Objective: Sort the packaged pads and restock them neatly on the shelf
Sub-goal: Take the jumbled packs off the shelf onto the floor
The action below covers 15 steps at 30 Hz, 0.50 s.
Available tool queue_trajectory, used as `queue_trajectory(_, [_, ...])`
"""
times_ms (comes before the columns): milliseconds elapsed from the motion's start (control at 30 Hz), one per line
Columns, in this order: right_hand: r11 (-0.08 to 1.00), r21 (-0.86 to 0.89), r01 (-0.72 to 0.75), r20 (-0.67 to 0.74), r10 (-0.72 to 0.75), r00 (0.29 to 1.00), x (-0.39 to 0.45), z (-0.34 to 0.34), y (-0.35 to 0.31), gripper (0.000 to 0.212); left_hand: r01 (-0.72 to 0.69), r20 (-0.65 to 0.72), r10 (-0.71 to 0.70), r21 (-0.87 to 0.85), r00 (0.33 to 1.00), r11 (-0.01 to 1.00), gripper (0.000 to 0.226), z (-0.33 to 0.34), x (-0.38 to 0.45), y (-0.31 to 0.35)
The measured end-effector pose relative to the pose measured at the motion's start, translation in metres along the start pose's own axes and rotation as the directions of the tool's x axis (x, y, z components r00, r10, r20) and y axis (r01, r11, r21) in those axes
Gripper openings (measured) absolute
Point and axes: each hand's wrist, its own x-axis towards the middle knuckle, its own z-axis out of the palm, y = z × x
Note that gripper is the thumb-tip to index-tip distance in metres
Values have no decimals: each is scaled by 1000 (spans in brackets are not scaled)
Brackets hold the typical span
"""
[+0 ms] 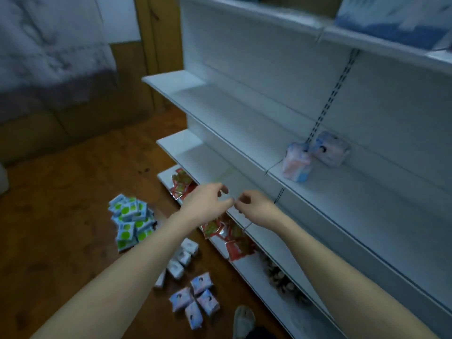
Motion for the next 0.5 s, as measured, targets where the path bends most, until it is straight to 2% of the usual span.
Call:
queue_trajectory(133, [996,91,13,-77,-6,997,-13,-33,6,25,-76,2,76,39,997,996,45,-5,8,37])
queue_trajectory(300, [994,108,16,-219,8,976,-8,-80,24,15,-167,10,166,47,986,985,42,-4,29,74])
queue_trajectory(500, [987,159,28,-440,45,897,13,-145,70,13,-211,17,211,26,977,977,42,15,69,123])
